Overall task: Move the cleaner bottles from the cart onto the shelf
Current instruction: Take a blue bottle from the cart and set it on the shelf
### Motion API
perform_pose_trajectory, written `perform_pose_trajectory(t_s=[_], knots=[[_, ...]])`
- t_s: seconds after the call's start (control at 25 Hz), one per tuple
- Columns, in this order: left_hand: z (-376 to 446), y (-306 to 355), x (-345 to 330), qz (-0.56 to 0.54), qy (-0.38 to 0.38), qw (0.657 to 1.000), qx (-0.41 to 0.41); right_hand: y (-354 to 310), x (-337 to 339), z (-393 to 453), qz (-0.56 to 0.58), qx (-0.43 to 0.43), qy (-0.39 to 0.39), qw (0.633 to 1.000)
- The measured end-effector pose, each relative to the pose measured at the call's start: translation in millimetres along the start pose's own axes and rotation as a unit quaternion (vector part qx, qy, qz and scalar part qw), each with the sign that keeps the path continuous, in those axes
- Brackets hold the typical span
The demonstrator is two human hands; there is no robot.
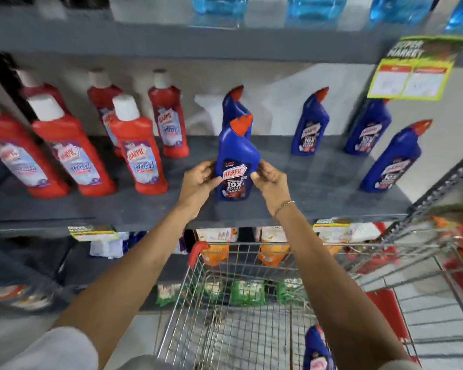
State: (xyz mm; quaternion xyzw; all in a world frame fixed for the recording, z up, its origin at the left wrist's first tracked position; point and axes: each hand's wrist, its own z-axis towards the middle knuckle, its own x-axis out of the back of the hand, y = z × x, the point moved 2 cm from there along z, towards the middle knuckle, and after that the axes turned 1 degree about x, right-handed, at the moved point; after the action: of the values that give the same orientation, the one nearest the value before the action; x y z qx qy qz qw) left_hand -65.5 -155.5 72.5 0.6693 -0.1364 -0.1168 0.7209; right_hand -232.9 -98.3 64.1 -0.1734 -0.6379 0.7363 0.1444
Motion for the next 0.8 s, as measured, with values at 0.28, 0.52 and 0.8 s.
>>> perform_pose_trajectory(t_s=[0.28,0.52,0.8], knots=[[30.6,-26.2,20.0,0.012,0.044,0.999,0.024,21.7,-28.9,35.5,-0.09,-0.032,-0.018,0.995],[34.5,-31.6,25.7,0.036,0.034,0.998,0.029,23.4,-33.6,37.4,-0.092,-0.042,-0.061,0.993],[-47.1,-31.0,-19.5,0.106,0.193,0.966,-0.137,32.8,6.2,-49.2,-0.213,0.064,0.114,0.968]])
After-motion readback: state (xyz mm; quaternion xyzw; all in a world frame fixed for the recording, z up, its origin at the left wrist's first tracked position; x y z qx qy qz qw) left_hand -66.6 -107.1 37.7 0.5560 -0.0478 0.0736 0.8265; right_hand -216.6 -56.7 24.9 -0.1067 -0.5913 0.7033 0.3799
